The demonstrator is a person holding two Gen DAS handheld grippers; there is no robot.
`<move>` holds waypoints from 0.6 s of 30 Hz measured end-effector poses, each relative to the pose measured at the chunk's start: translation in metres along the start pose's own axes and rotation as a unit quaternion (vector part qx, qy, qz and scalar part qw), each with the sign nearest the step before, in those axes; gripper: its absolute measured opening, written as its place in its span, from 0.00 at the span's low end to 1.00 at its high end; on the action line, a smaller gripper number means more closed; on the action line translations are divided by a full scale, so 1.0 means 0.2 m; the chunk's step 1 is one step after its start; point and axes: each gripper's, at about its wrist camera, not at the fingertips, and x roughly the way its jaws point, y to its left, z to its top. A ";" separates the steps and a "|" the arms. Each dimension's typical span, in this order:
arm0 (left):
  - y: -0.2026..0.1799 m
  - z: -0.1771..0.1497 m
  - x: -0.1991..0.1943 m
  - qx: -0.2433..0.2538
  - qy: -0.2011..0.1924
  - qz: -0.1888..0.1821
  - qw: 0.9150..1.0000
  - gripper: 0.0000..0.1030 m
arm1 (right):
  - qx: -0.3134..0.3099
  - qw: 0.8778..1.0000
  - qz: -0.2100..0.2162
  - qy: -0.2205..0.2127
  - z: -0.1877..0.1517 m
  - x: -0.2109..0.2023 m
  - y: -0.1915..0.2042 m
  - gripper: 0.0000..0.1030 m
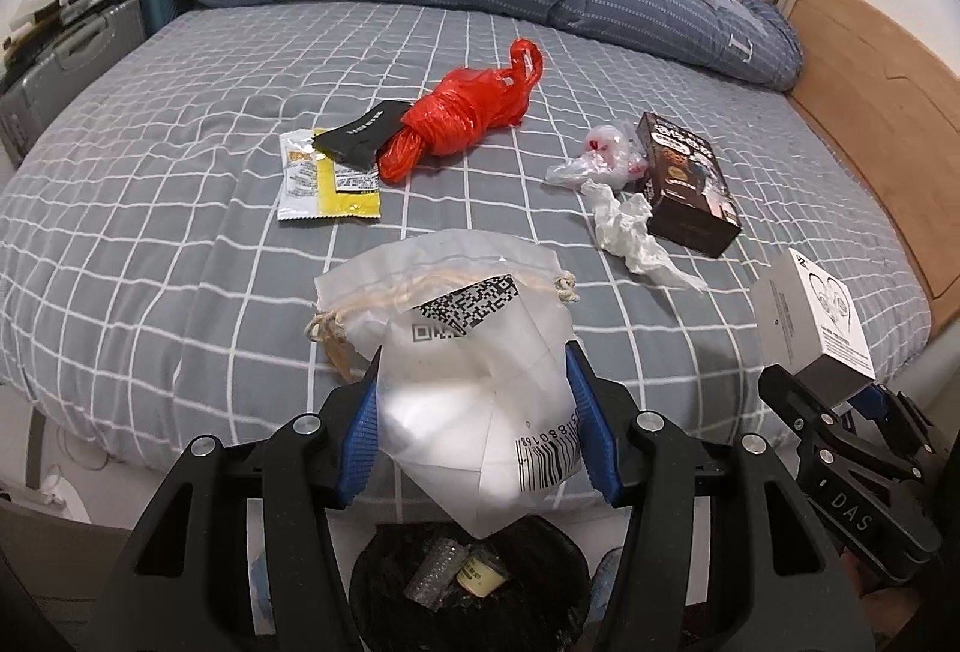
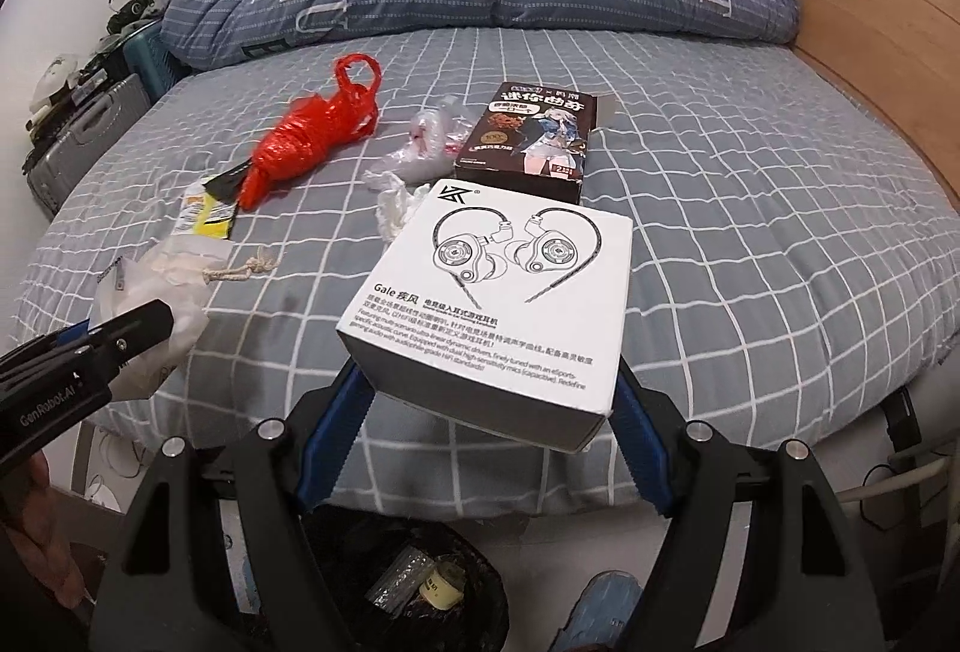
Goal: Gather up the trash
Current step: 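Carry the pouch and earphone box with both tools over the black bin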
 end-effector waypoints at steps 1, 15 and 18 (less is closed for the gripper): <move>0.00 -0.01 -0.01 0.000 0.000 0.000 1.000 0.53 | -0.001 1.000 0.001 -0.001 -0.01 -0.02 0.01 0.71; -0.01 -0.21 -0.19 0.001 0.000 -0.006 1.000 0.51 | -0.013 1.000 0.011 -0.009 -0.16 -0.23 0.09 0.71; -0.01 -0.27 -0.21 -0.001 0.004 -0.007 1.000 0.51 | -0.016 1.000 0.012 -0.009 -0.20 -0.26 0.10 0.71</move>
